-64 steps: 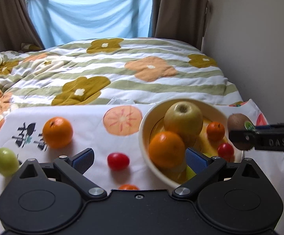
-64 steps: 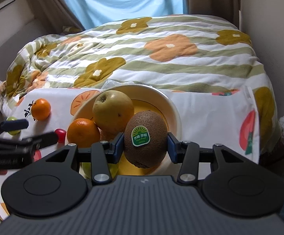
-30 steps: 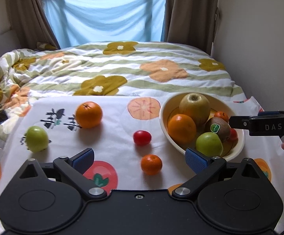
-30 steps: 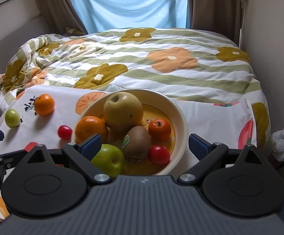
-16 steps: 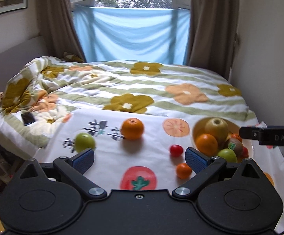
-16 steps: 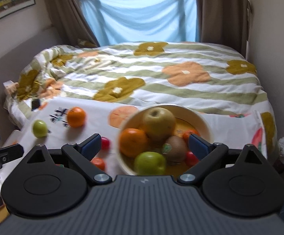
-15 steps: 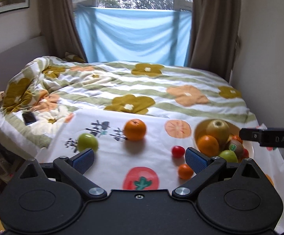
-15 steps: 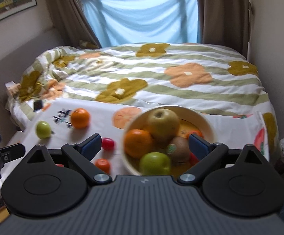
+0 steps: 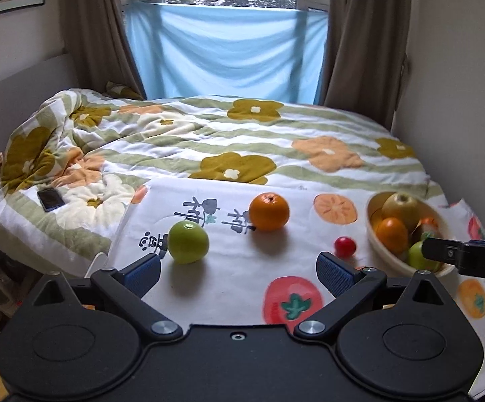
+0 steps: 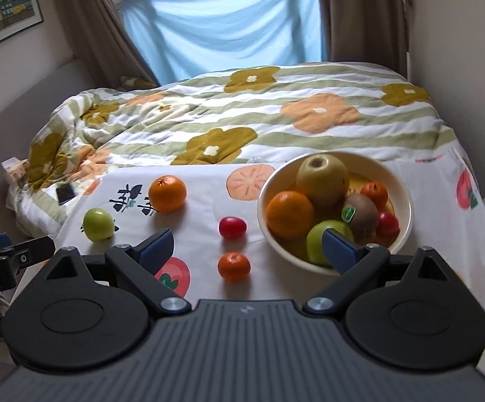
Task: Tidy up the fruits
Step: 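Move the left gripper to the green apple while the right gripper approaches a tangerine, then grasp the green apple with the left gripper while the right gripper grasps the tangerine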
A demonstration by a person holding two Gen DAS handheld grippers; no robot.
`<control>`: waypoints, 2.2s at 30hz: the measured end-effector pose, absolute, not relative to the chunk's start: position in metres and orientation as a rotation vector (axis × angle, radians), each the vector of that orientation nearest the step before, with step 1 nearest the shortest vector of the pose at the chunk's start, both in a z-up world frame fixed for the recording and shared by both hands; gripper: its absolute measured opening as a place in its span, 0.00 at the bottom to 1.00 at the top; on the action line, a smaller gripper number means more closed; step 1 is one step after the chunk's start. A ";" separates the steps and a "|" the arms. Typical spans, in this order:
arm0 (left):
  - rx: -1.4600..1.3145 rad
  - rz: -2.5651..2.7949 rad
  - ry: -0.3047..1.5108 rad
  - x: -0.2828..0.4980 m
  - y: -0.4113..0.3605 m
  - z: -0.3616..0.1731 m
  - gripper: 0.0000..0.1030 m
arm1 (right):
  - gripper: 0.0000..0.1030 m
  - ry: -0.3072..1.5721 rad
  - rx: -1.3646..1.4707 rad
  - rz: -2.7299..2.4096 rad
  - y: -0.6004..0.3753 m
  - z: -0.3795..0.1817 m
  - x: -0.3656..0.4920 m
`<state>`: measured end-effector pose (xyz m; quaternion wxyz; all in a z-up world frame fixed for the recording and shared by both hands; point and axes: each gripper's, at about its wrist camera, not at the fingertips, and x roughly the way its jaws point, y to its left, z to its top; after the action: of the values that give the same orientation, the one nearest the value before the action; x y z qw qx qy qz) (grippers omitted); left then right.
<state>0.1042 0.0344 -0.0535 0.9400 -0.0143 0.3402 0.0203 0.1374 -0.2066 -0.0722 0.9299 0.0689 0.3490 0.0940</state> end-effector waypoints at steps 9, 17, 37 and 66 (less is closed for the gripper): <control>0.192 0.018 0.677 0.143 0.062 -0.099 0.98 | 1.00 0.737 0.161 0.082 -0.185 -0.118 0.140; 0.277 -0.041 0.694 0.187 0.083 -0.139 0.97 | 1.00 0.786 0.198 -0.003 -0.168 -0.153 0.160; 0.267 -0.118 0.784 0.219 0.096 -0.168 0.59 | 0.88 0.851 0.119 -0.011 -0.144 -0.177 0.179; 0.203 -0.144 0.757 0.182 0.066 -0.125 0.59 | 0.50 0.783 0.073 0.082 -0.151 -0.143 0.183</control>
<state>0.1822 0.0660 -0.1253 0.9217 0.0987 0.3686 -0.0699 0.1833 -0.1509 -0.1429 0.9230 0.0356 0.3812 0.0399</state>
